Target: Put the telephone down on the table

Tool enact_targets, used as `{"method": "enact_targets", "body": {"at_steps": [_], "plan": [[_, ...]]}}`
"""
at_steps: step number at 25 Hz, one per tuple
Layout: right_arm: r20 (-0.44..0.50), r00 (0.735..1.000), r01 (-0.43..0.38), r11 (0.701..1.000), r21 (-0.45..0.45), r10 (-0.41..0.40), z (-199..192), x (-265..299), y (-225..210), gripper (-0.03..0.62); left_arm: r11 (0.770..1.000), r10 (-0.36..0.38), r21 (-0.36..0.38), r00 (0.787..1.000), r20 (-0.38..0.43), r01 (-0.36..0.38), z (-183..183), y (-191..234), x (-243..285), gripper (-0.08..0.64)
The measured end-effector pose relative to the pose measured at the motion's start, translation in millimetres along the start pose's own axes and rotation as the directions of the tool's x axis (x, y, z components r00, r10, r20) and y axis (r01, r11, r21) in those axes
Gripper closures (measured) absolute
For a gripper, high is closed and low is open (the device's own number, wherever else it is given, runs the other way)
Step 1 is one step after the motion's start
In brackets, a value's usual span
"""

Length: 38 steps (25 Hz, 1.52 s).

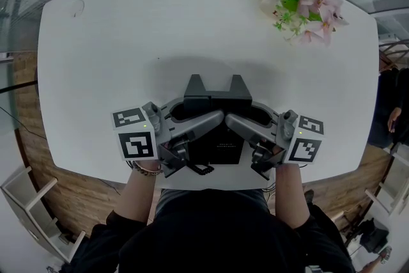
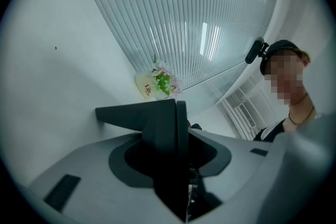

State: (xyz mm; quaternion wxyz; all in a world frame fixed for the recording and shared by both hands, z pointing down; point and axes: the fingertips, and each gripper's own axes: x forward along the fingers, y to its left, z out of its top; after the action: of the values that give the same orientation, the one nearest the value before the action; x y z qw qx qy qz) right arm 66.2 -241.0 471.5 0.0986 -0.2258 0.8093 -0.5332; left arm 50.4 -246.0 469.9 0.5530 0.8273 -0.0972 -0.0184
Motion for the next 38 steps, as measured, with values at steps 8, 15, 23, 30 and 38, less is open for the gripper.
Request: {"method": "enact_targets", "body": {"at_steps": [8,15,23,30,38], "plan": [[0.011,1.0,0.022,1.0,0.011,-0.022,1,-1,-2,0.417,1.0,0.017,0.005,1.0,0.006,-0.017,0,1,0,0.369],[0.031,0.992,0.126,0.991,-0.05,-0.125,4,-9,-8,0.379,0.997,0.069,0.04,0.997,0.024,-0.07,1,3,3,0.351],[0.059,0.981,0.19,0.98,-0.066,-0.186,5,-14,-10,0.35,0.978,0.2,0.055,0.979,0.05,-0.202,1,12,-2,0.264],[0.074,0.968,0.247,0.962,-0.119,-0.24,4,-14,-8,0.307,0.953,0.273,0.117,0.96,0.065,-0.279,2,12,-12,0.229],[0.155,0.934,0.351,0.912,-0.214,-0.323,20,-29,0,0.269,0.861,0.399,0.295,0.91,0.112,-0.414,0,6,-24,0.216]]}}
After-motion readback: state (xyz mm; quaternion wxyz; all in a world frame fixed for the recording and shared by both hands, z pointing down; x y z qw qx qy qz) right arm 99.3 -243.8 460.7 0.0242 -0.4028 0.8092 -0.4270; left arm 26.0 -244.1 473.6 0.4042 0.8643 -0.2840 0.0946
